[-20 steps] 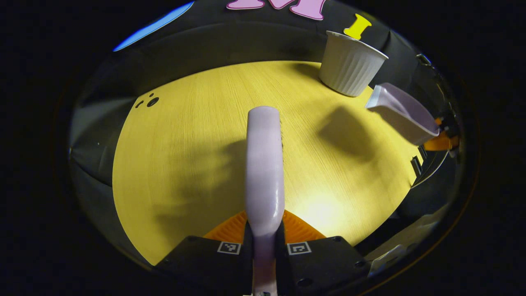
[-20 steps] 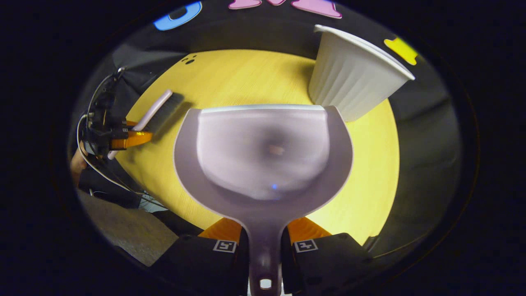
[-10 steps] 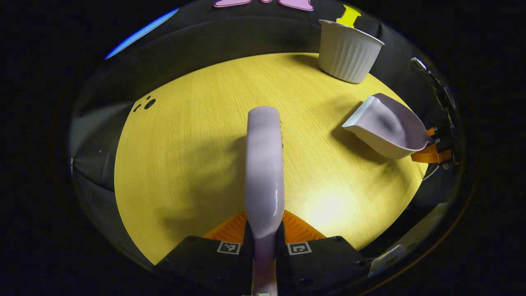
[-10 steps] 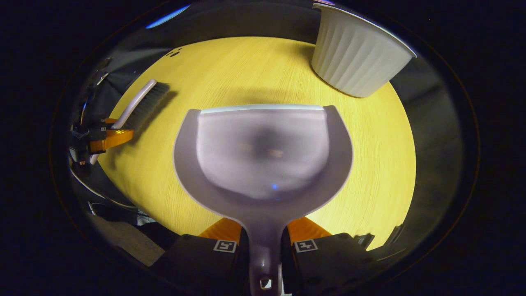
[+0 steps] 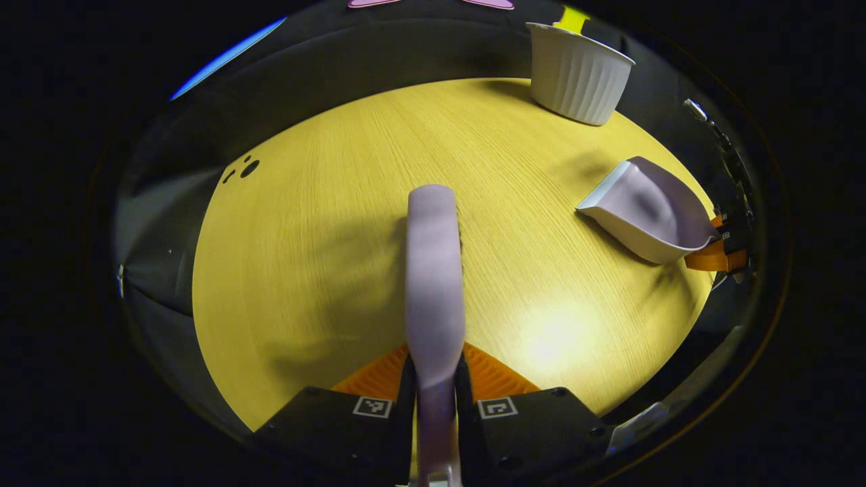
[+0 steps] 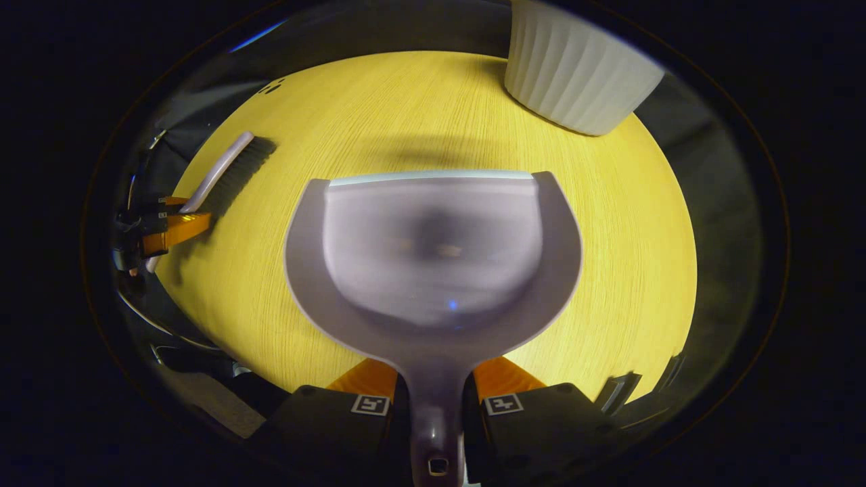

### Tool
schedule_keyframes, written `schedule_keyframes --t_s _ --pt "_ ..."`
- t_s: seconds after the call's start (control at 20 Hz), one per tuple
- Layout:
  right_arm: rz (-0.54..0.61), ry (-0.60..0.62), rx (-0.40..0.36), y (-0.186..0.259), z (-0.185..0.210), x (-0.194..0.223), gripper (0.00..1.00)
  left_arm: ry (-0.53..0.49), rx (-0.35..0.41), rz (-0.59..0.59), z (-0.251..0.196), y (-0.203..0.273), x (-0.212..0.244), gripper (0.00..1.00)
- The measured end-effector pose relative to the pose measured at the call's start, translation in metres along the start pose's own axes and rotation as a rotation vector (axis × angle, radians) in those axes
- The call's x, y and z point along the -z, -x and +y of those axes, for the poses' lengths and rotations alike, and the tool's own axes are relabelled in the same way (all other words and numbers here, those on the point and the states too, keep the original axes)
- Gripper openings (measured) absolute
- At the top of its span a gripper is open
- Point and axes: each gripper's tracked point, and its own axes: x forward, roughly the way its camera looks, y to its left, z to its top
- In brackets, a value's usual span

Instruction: Pick up the small broom and dustpan from the desktop, sweep the trash into the dustpan with the broom, and then empty the trash into the garbage bin.

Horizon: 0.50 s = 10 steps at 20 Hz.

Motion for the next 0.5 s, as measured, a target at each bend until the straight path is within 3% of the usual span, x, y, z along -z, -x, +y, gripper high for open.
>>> schedule_keyframes --t_s 0.15,0.2,0.35,0.4,0.5 --pt "0.023 0.006 -0.006 0.001 0.001 0.003 0.37 -0.026 -0.016 -0.002 0.005 0.006 -0.002 0.28" --pt "0.04 0.008 -0.017 0.002 0.003 0.005 0.34 -0.028 -0.019 -0.004 0.005 0.007 -0.003 0.31" --pt "0.061 0.041 -0.038 0.006 0.006 0.008 0.46 -0.031 -0.023 -0.012 0.004 0.014 -0.004 0.32" --pt "0.064 0.049 -0.037 0.009 0.005 0.009 0.41 -0.034 -0.026 -0.016 0.004 0.017 -0.004 0.33" --pt "0.065 0.046 -0.046 0.019 0.006 0.011 0.46 -0.036 -0.034 -0.027 0.005 0.024 -0.005 0.39"
